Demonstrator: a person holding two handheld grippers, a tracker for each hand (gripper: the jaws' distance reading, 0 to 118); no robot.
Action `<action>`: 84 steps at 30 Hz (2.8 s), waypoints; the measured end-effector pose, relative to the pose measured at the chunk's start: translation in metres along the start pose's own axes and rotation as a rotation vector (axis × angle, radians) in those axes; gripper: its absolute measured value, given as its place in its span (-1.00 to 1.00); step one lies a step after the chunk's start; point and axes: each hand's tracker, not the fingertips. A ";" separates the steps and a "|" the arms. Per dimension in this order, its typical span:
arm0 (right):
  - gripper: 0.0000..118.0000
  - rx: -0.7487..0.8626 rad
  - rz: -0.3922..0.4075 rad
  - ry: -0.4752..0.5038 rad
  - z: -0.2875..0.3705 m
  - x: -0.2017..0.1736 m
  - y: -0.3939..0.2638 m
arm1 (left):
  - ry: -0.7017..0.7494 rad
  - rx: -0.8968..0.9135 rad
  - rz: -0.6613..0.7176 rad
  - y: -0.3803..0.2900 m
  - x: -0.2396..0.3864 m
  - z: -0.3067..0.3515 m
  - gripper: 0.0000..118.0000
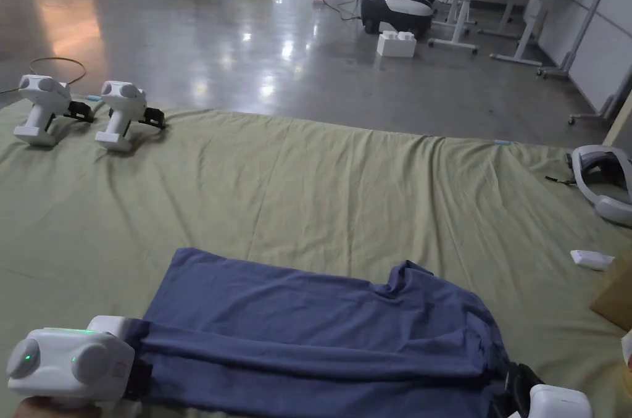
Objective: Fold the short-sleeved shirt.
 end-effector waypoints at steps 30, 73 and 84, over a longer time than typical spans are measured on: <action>-0.76 -0.670 0.012 0.134 -0.152 0.020 -0.046 | -0.062 0.122 0.012 -0.016 -0.006 0.015 -0.80; 0.39 -0.507 0.110 0.012 0.020 0.063 -0.046 | -0.133 0.158 0.067 -0.133 -0.016 0.083 -0.03; 0.33 0.036 -0.040 0.071 0.039 0.028 0.040 | -0.133 0.659 0.066 -0.074 0.024 0.150 0.18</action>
